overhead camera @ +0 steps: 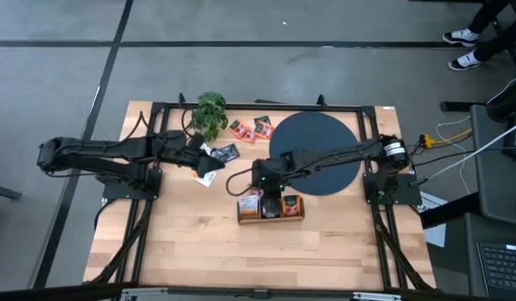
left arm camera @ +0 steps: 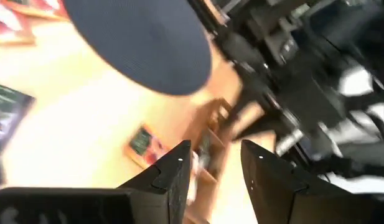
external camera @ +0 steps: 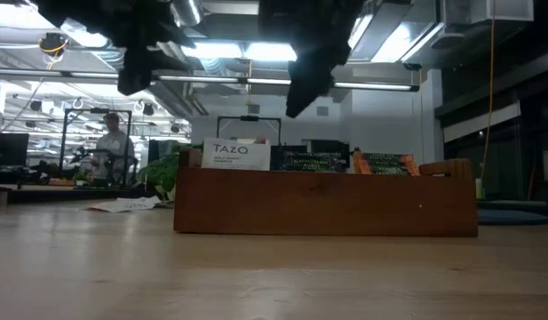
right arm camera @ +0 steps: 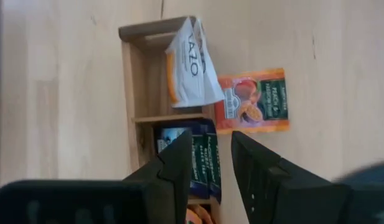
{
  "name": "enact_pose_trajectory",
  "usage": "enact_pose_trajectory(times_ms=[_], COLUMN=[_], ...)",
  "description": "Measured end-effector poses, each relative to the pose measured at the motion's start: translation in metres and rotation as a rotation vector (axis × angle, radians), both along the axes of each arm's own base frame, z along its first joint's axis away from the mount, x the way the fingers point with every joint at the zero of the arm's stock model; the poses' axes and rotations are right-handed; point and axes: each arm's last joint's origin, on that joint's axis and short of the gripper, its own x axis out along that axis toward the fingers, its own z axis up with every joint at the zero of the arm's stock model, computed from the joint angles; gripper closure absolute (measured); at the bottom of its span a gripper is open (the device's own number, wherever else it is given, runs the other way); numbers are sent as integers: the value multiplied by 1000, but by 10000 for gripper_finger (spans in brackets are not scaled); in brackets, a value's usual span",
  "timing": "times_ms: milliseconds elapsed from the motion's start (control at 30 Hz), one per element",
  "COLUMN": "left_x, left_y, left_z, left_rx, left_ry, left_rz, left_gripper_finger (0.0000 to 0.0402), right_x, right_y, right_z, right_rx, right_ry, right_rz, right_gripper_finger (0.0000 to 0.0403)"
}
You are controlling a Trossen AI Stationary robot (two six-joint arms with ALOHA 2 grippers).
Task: Pick & Place Tea
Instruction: Put the bottom white tea bag into the left section of the wooden organizer
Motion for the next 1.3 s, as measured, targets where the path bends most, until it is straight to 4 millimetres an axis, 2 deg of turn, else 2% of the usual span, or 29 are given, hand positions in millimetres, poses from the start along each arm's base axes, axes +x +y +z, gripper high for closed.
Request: enact_pose_trajectory(times_ms=[200,400,633,900,1133,1300], left_x=[1,3,-6,-16,-8,-5], left_y=[-12,-13,-8,-9,-3,5], left_z=[-1,-8,-28,-48,-76,-97], left_rx=[6,162,201,242,377,367], left_ry=[7,78,305,560,825,992], left_rz=[-46,-73,-21,-95,-92,-74], left_gripper_finger=[265,265,254,266,259,260], right_x=[-17,-27,-27,-29,-24,-25], right_y=[-15,-36,-61,-90,-93,-96], right_z=[-11,-7,-6,-5,-1,-5], right_rx=[141,151,125,77,70,110], right_ry=[-181,-289,-322,-354,-419,-403], right_rz=[-39,-94,-78,-93,-97,-169], right_gripper_finger=[289,289,289,289,289,289])
